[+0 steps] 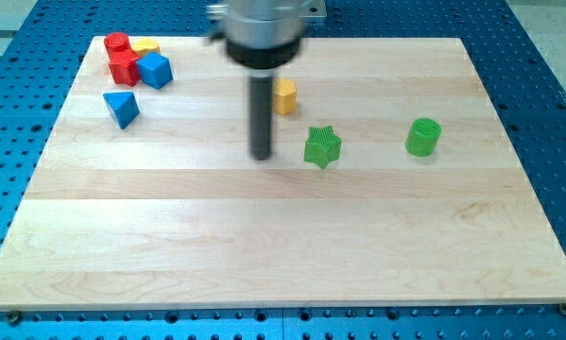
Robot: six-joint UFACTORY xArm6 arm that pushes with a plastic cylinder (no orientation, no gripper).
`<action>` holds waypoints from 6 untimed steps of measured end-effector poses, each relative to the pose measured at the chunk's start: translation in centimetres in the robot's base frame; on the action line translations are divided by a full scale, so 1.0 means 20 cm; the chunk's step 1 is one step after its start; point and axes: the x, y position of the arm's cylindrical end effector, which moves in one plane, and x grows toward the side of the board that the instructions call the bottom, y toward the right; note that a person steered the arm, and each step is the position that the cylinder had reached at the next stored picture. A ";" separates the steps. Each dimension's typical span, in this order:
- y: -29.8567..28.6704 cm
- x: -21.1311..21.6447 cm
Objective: Place your arm at the left of the hexagon
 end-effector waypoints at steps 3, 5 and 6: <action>0.57 0.09; 0.50 0.17; -0.04 -0.04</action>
